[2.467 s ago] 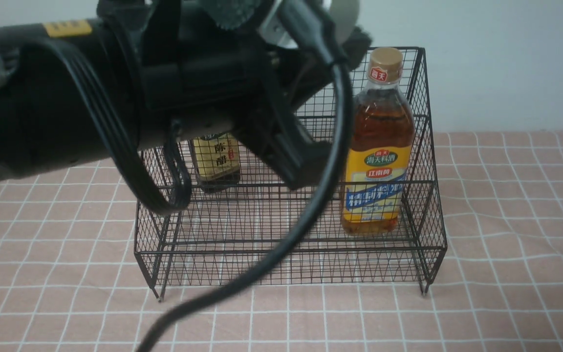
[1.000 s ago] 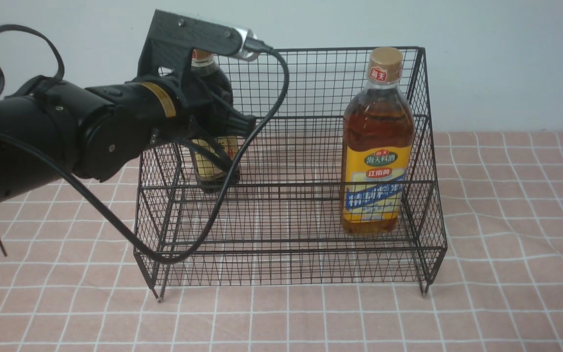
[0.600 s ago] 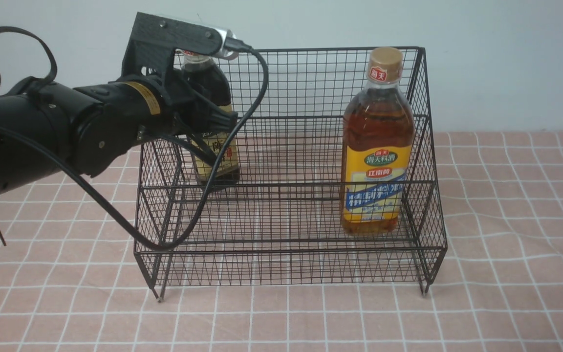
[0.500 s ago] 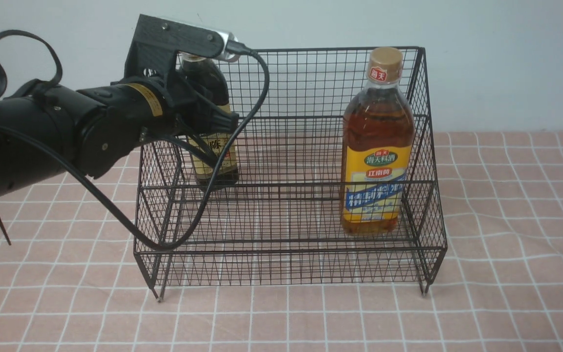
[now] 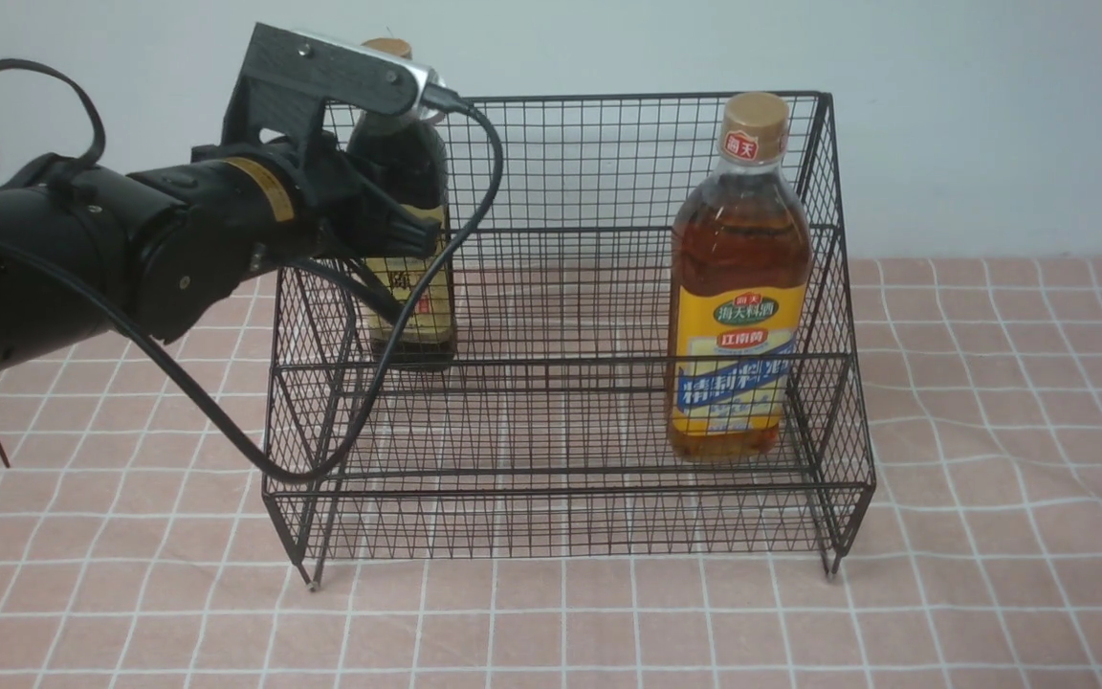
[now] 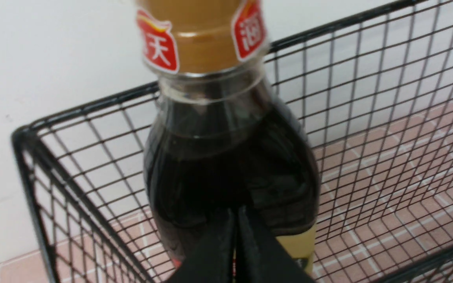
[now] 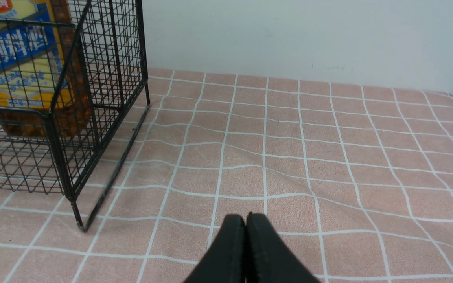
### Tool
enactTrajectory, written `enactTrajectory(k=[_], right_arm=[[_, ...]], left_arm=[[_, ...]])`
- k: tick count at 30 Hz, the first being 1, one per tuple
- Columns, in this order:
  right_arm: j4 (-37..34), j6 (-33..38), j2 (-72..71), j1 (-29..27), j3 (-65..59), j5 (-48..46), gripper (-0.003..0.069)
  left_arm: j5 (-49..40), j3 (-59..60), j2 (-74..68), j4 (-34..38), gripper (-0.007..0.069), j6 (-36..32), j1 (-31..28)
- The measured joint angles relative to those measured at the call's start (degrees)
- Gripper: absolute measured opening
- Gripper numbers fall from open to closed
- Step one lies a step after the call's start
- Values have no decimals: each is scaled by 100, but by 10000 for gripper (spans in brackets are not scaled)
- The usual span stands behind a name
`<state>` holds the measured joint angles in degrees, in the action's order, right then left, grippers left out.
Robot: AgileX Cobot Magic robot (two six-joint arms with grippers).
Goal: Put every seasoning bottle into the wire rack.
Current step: Use the left arm to put the condiment bottle back on the shelf
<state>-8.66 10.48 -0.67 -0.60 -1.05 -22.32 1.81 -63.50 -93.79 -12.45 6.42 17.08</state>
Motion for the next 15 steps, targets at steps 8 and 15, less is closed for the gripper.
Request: enactTrajectory(k=[8,15], right_arm=[[0,0,0,0,0,0,-14],[0,0,0,0,0,0,-14]], left_arm=[[-59,0,0,-13,-7,12,-14],[-840,0,318,-13,-7,45,139]])
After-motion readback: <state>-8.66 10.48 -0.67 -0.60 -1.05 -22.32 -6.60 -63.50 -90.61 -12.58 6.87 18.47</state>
